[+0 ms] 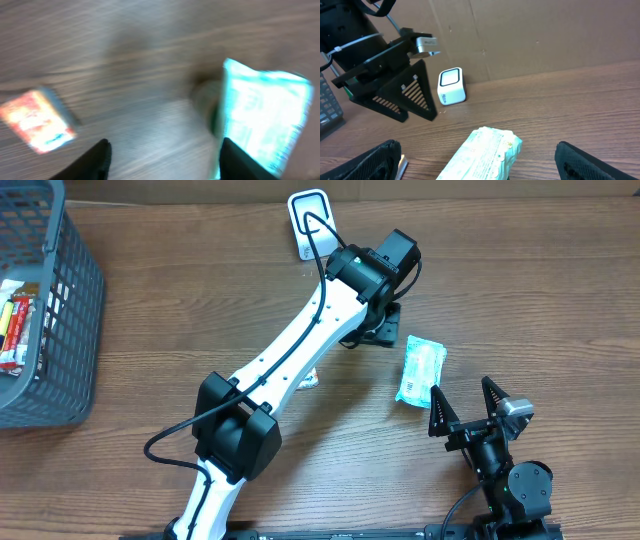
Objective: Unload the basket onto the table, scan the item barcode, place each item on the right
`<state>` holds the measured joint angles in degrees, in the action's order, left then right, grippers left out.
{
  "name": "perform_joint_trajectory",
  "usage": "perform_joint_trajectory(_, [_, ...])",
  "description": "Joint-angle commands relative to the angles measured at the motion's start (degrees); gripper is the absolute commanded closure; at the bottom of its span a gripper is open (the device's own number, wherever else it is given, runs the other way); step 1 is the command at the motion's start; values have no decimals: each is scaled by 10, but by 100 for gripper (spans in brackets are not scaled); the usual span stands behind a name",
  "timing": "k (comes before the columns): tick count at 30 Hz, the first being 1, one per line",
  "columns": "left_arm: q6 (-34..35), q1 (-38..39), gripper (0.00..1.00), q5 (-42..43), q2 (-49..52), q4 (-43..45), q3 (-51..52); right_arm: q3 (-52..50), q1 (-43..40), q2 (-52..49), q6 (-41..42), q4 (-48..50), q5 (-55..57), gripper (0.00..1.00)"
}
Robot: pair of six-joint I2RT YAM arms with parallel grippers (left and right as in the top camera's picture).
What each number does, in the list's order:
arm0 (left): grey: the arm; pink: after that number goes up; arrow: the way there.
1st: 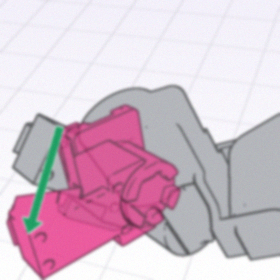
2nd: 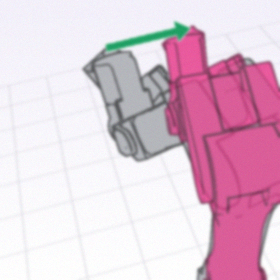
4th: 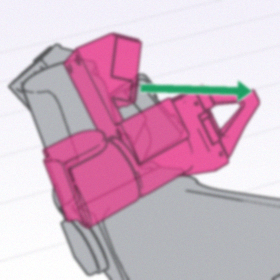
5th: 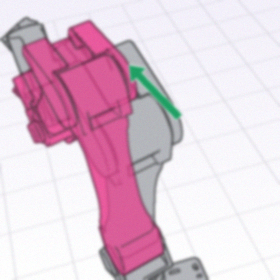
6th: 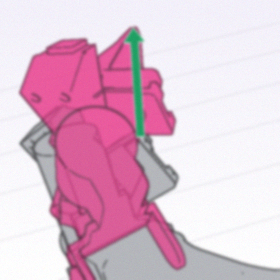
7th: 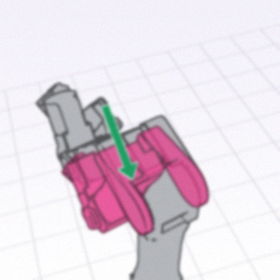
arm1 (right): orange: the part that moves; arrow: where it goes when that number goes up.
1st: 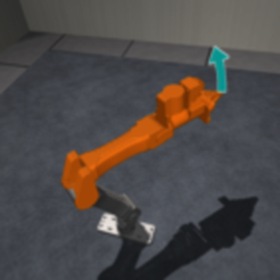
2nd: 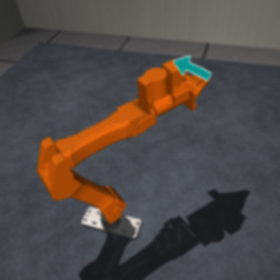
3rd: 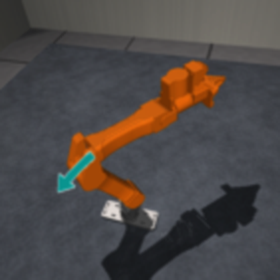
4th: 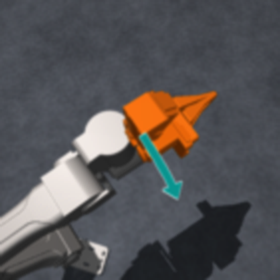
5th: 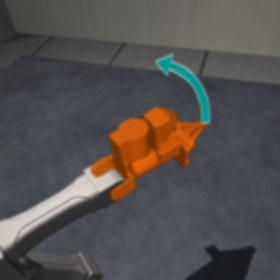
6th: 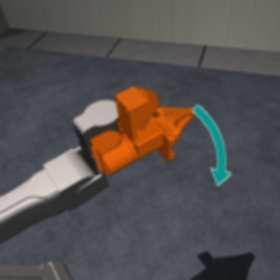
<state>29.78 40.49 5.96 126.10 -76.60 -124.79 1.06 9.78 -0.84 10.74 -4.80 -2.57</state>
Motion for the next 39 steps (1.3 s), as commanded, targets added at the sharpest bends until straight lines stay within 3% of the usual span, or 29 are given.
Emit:
perform_joint_trajectory(1, [-41,10,41,90,-12,12,9,-6,-2,7,4,2,3,0])
perform_joint_trajectory(15, [-39,58,42,91,-8,92,88,-6,-2,7,4,2,3,0])
perform_joint_trajectory(22, [-33,59,49,91,-8,142,141,-6,-2,7,4,2,3,0])
perform_joint_trajectory(31, [-28,60,73,98,-8,158,158,-6,-2,7,4,2,3,0])
perform_joint_trajectory(35, [-28,51,96,128,-8,158,150,-6,-2,7,4,2,3,0])
perform_joint_trajectory(39, [-30,37,97,154,-9,158,140,-6,-2,7,4,2,3,0])
